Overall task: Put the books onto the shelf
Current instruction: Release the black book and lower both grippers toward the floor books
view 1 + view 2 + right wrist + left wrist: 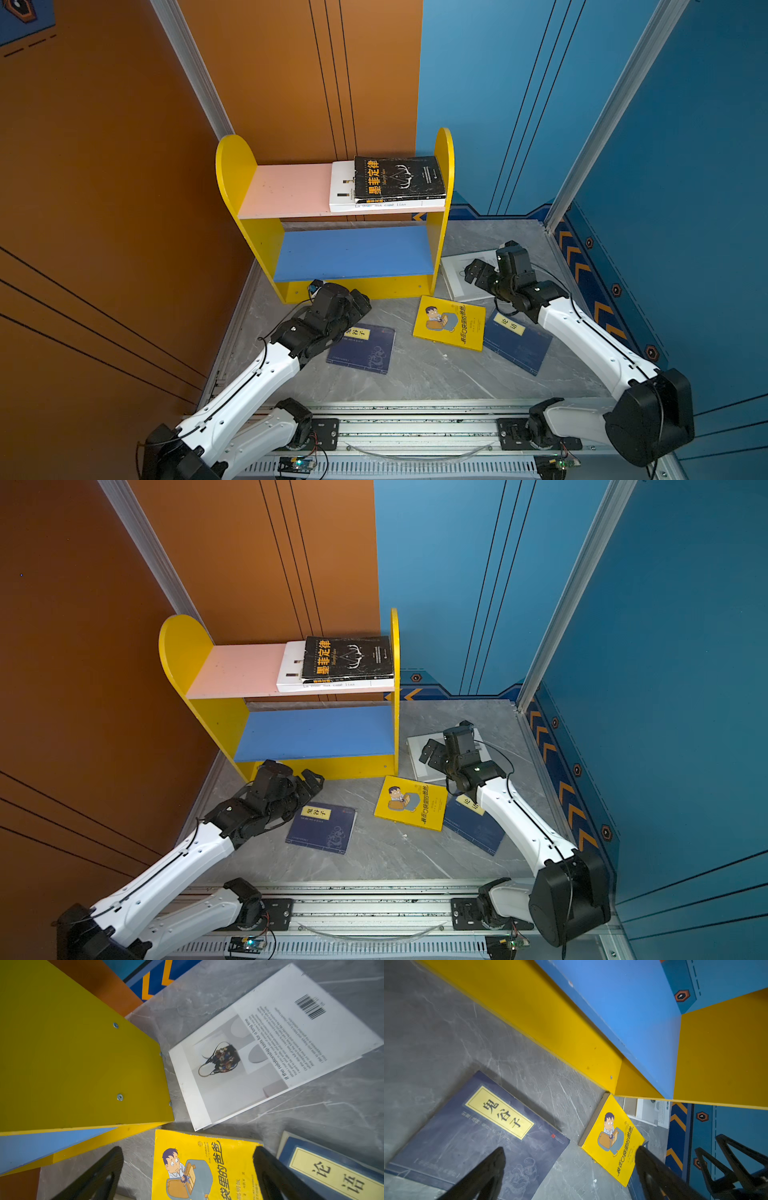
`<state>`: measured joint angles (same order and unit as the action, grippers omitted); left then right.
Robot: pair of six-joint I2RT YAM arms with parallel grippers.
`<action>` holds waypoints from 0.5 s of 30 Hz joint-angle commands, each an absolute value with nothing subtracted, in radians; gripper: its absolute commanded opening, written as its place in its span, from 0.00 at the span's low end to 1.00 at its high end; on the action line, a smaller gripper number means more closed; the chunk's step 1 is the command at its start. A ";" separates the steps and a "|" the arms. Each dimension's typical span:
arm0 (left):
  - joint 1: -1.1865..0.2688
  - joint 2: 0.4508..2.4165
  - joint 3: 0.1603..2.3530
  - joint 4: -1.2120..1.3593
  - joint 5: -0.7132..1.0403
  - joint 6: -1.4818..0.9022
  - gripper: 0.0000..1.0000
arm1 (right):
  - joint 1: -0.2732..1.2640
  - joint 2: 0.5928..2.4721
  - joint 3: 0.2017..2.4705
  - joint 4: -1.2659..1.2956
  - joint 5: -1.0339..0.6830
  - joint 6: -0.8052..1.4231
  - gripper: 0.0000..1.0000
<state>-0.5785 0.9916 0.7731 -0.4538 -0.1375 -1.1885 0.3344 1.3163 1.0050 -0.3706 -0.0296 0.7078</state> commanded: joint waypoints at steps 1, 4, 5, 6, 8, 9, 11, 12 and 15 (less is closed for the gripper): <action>-0.630 1.015 0.766 -0.394 -0.216 -1.271 0.98 | 0.326 1.342 0.988 -0.347 -0.129 0.697 0.99; -0.668 1.054 0.766 -0.352 -0.214 -1.315 0.98 | 0.312 1.362 0.979 -0.348 -0.162 0.655 0.99; -0.688 1.064 0.772 -0.348 -0.227 -1.323 0.98 | 0.306 1.370 0.977 -0.348 -0.171 0.644 0.99; -0.717 1.077 0.785 -0.347 -0.253 -1.327 0.98 | 0.302 1.376 0.975 -0.349 -0.175 0.627 0.99; -0.774 1.105 0.808 -0.347 -0.309 -1.333 0.98 | 0.288 1.390 0.970 -0.345 -0.185 0.605 0.99; -0.801 1.121 0.818 -0.343 -0.329 -1.347 0.98 | 0.275 1.398 0.969 -0.347 -0.208 0.603 0.99; -0.848 1.154 0.830 -0.324 -0.364 -1.379 0.98 | 0.251 1.408 0.971 -0.355 -0.260 0.592 0.99; -0.883 1.171 0.834 -0.309 -0.389 -1.393 0.98 | 0.241 1.407 0.970 -0.367 -0.270 0.580 0.99; -0.979 1.219 0.849 -0.284 -0.453 -1.422 0.98 | 0.219 1.390 0.954 -0.401 -0.295 0.542 0.99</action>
